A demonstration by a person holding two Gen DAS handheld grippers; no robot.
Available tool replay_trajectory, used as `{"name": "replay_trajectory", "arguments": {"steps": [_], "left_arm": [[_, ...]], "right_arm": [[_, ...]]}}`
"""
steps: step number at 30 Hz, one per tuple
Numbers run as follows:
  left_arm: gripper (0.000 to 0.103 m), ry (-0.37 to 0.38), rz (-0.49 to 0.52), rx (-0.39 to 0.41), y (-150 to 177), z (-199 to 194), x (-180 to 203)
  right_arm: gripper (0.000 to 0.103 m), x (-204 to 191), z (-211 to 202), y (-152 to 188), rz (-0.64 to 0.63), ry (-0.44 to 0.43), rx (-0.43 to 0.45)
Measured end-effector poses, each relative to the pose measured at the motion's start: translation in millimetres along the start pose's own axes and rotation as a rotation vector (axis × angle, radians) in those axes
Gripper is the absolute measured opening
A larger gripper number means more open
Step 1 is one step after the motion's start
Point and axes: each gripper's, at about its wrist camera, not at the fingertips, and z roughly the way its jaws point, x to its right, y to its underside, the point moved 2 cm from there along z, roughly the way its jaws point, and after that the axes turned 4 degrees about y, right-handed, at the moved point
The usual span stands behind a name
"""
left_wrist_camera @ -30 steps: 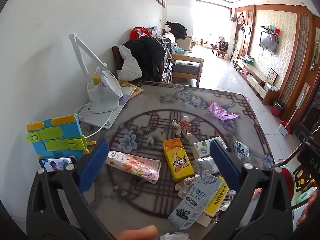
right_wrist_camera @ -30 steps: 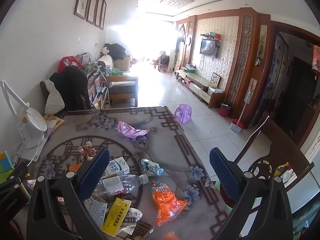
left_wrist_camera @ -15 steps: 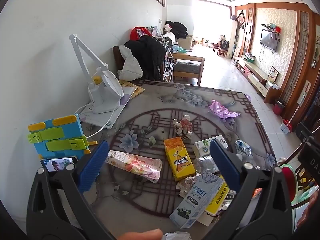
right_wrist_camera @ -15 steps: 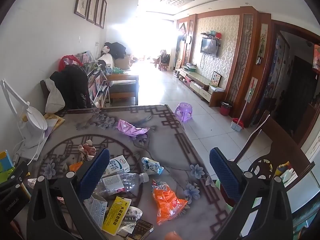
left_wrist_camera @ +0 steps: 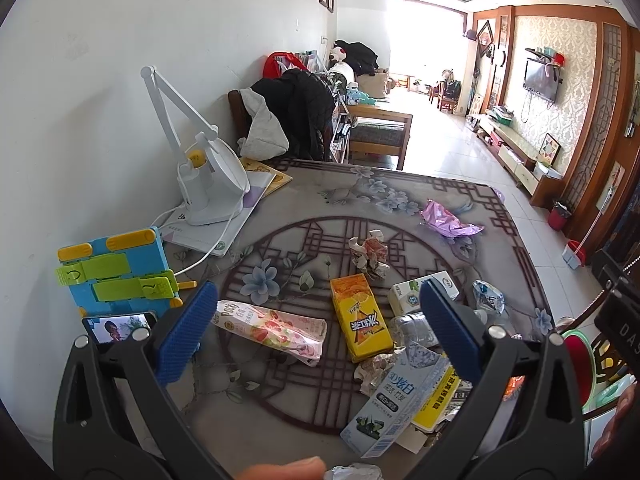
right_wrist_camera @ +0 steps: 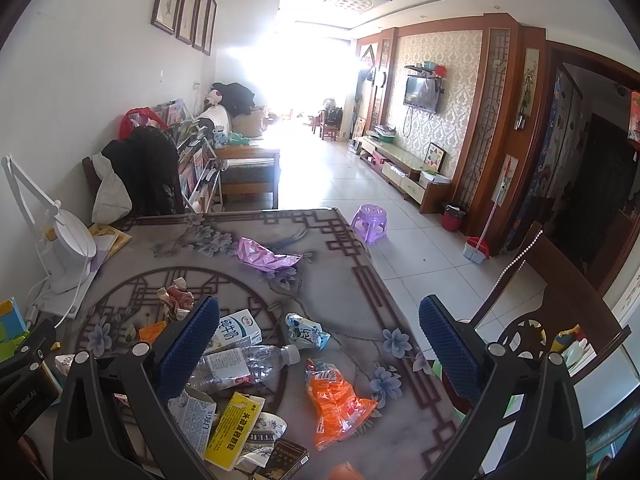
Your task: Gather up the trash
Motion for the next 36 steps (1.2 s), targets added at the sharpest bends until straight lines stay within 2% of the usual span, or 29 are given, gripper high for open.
{"name": "replay_trajectory", "arguments": {"steps": [36], "left_arm": [[0.1,-0.035,-0.039,-0.025,2.0,6.1,-12.1]], "right_arm": [[0.095,-13.4,7.1,-1.1,-0.02,-0.019,-0.008]]}}
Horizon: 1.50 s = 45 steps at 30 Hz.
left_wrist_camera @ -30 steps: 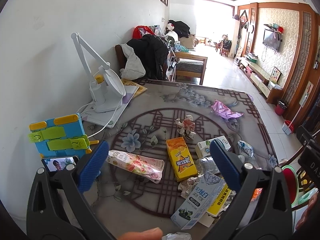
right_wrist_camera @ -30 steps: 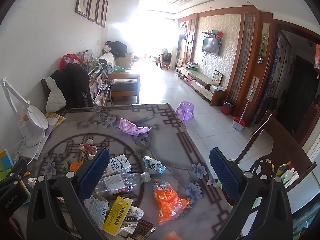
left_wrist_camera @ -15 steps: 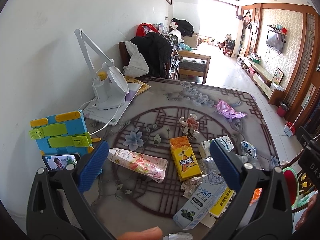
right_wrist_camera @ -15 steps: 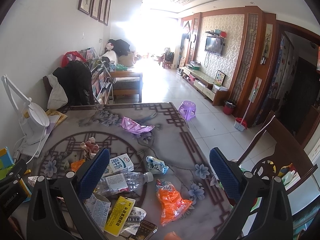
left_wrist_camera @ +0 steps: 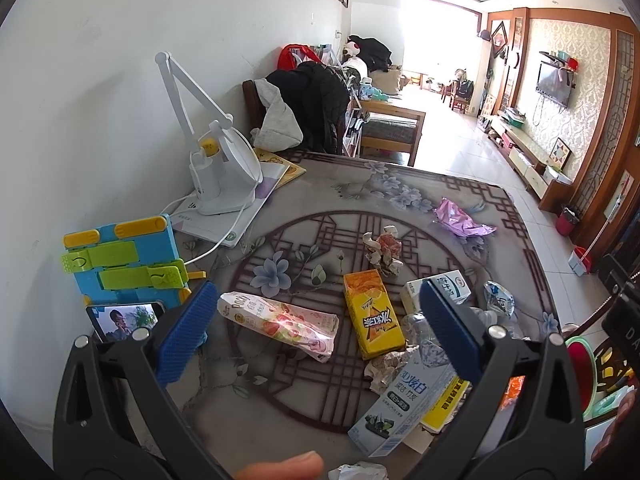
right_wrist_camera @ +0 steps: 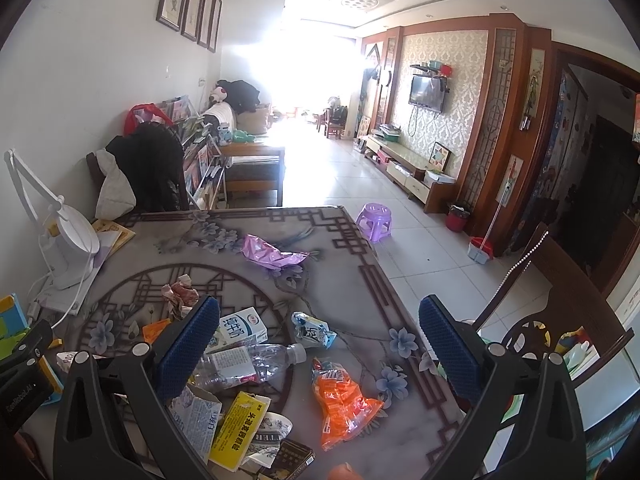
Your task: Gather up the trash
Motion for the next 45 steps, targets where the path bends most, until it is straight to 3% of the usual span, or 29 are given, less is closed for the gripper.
{"name": "replay_trajectory", "arguments": {"steps": [8,16,18,20,22,24,27,31,33,37,40,42,43,45], "left_arm": [[0.1,-0.011,-0.021,-0.019,2.7,0.0,-4.3],[0.1,-0.012,0.036,0.004,3.7,-1.0,1.6],[0.1,0.005,0.016,0.039,4.5,-3.8,0.4],[0.1,0.028,-0.021,0.074,6.6,-4.1,-3.5],[0.1,0.062,0.022,0.026,11.5,6.2,-2.4],[0.1,0.1,0.084,-0.007,21.2,17.0,-0.7],[0.1,0.118,0.134,-0.066,42.4,36.4,-2.2],[0.099,0.304,0.165,-0.231,74.2,64.2,12.6],[0.099,0.376,0.226,-0.286,90.9,75.4,31.3],[0.09,0.411,0.337,-0.361,120.8,97.9,62.5],[0.086,0.413,0.317,-0.414,128.6,113.8,64.8],[0.077,0.431,0.293,-0.443,132.0,122.0,64.1],[0.066,0.44,0.281,-0.468,134.1,126.0,64.3],[0.061,0.451,0.263,-0.485,135.5,129.4,64.2]], "right_arm": [[0.095,1.4,-0.4,0.1,0.006,-0.002,-0.001],[0.095,15.4,-5.6,5.8,0.032,-0.007,-0.009],[0.095,14.3,-3.3,7.8,0.03,-0.06,-0.018],[0.095,14.2,5.8,11.6,0.051,-0.168,-0.079],[0.095,16.9,20.6,19.9,0.123,-0.324,-0.183],[0.095,19.1,36.5,31.0,0.155,-0.411,-0.303],[0.095,25.5,43.6,43.7,0.124,-0.362,-0.325],[0.095,39.6,49.7,57.7,0.11,-0.296,-0.333],[0.095,47.8,58.7,64.3,0.142,-0.308,-0.356],[0.093,64.3,71.9,76.4,0.192,-0.366,-0.391],[0.089,73.5,87.3,91.9,0.209,-0.366,-0.448],[0.089,75.5,100.0,102.2,0.201,-0.35,-0.49],[0.089,76.4,105.4,106.9,0.192,-0.337,-0.504],[0.089,77.7,117.0,114.8,0.176,-0.315,-0.528]]}}
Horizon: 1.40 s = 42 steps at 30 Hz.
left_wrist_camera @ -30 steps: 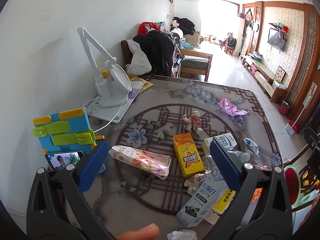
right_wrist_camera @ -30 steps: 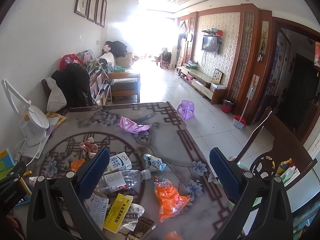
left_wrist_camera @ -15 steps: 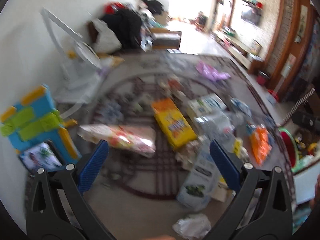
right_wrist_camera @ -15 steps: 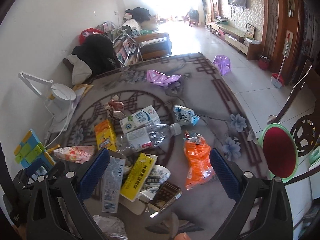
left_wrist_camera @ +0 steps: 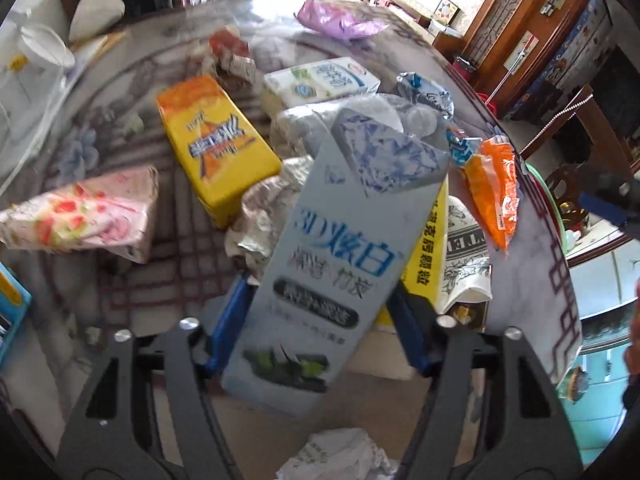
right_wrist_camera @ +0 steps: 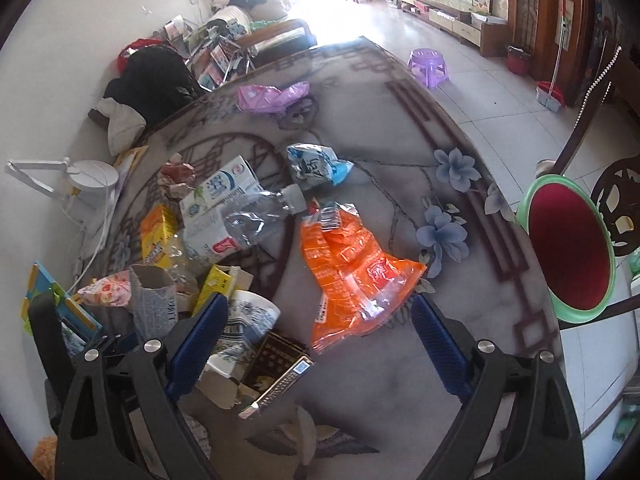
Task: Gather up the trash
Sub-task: 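Grasp the orange snack bag with the right tool while the left tool grasps the white toothpaste box, then carry both items to the red bin and release them, right tool first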
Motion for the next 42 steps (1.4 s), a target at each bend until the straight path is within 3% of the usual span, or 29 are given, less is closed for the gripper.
{"name": "replay_trajectory", "arguments": {"steps": [4,10,13,16,21,28,33,42], "left_arm": [[0.052,0.008,-0.026,0.029,0.6,-14.7,-2.0],[0.051,0.004,-0.092,0.112,-3.8,-46.5,-12.6],[0.051,-0.028,-0.092,0.156,-4.9,-62.8,-14.5],[0.051,-0.053,-0.094,0.19,-6.5,-78.2,-15.8],[0.051,-0.098,-0.093,0.247,-11.9,-101.4,-18.8],[0.051,-0.141,-0.09,0.277,-16.3,-120.4,-18.3],[0.051,-0.12,-0.051,0.292,-23.1,-124.4,-1.0],[0.051,-0.041,0.011,0.262,-33.7,-95.8,55.6]], "right_arm": [[0.088,2.6,22.8,-4.6,-0.036,0.052,-0.024],[0.077,-5.7,60.0,-11.3,-0.143,0.136,-0.06],[0.064,-9.1,75.9,-12.3,-0.182,0.175,-0.078],[0.042,-10.0,94.2,-10.4,-0.203,0.2,-0.121],[0.03,-10.1,87.0,-7.7,-0.175,0.17,-0.101],[0.029,-19.7,38.3,-2.1,-0.118,0.113,0.003],[0.029,-21.2,-3.1,0.6,-0.103,0.109,0.088],[0.029,36.5,-38.3,-2.5,-0.041,0.164,0.159]]}}
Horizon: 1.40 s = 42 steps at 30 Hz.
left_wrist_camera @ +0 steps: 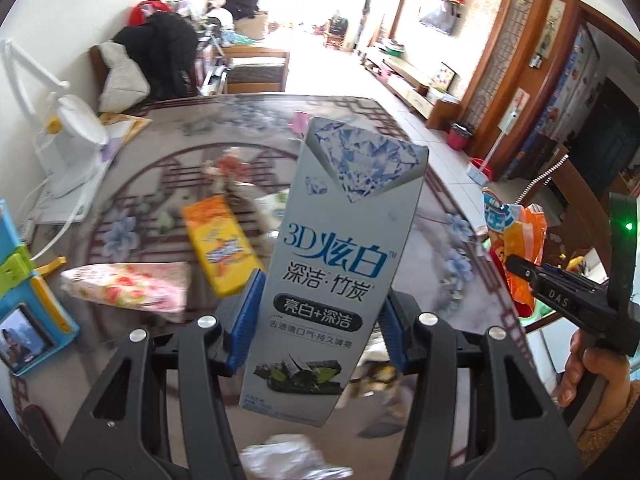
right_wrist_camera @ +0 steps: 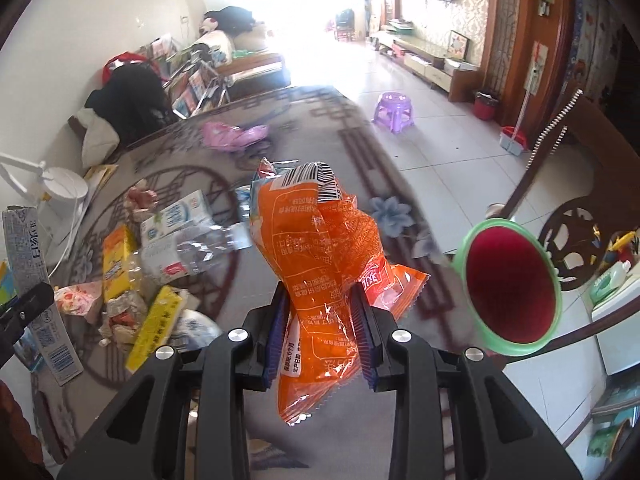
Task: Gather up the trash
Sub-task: 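Carry both items to the red bin and release them, right tool first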
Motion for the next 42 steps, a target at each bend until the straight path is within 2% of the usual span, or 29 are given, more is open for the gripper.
{"name": "replay_trajectory", "arguments": {"steps": [4,9,14,16,17,18,19,27,30,36,37,38,40,42], "left_arm": [[0.051,0.035,0.018,-0.026,-3.7,21.5,42.3],[0.052,0.069,0.049,-0.053,-4.1,47.3,103.7],[0.052,0.081,0.062,-0.066,-5.7,67.2,152.8],[0.052,0.088,0.075,-0.075,-5.8,75.2,171.2],[0.052,0.094,0.083,-0.078,-4.7,77.9,177.0],[0.052,0.101,0.092,-0.08,-5.6,82.2,183.4],[0.052,0.109,0.106,-0.083,-6.2,88.0,193.6],[0.052,0.204,0.228,-0.135,-7.4,146.0,275.6],[0.052,0.259,0.259,-0.183,-6.1,170.6,306.6],[0.053,0.353,0.346,-0.22,-4.8,202.9,369.0],[0.056,0.37,0.358,-0.224,-4.8,205.9,376.0],[0.065,0.369,0.372,-0.221,-6.6,208.5,383.3],[0.074,0.361,0.379,-0.198,-10.8,207.8,390.7],[0.074,0.371,0.367,-0.178,-15.5,200.4,391.3]], "right_arm": [[0.029,53.7,8.5,0.1,0.042,0.042,-0.021],[0.029,131.9,37.6,0.4,0.087,0.158,-0.078],[0.03,187.1,67.3,6.2,0.1,0.22,-0.145],[0.038,199.2,72.4,7.6,0.106,0.227,-0.155],[0.045,205.9,74.6,7.8,0.111,0.231,-0.158],[0.06,212.3,75.1,8.5,0.116,0.239,-0.161],[0.065,218.8,72.8,9.8,0.123,0.249,-0.153],[0.068,270.7,29.4,18.7,0.232,0.247,-0.101],[0.069,291.5,15.3,15.8,0.266,0.278,-0.068],[0.069,325.9,-11.1,19.5,0.338,0.344,-0.012],[0.069,328.8,-14.7,21.2,0.345,0.355,-0.005],[0.069,331.8,-17.2,22.3,0.351,0.361,-0.002],[0.069,335.1,-19.5,24.1,0.364,0.366,-0.003],[0.069,338.0,-23.0,25.2,0.376,0.367,0.002]]}}
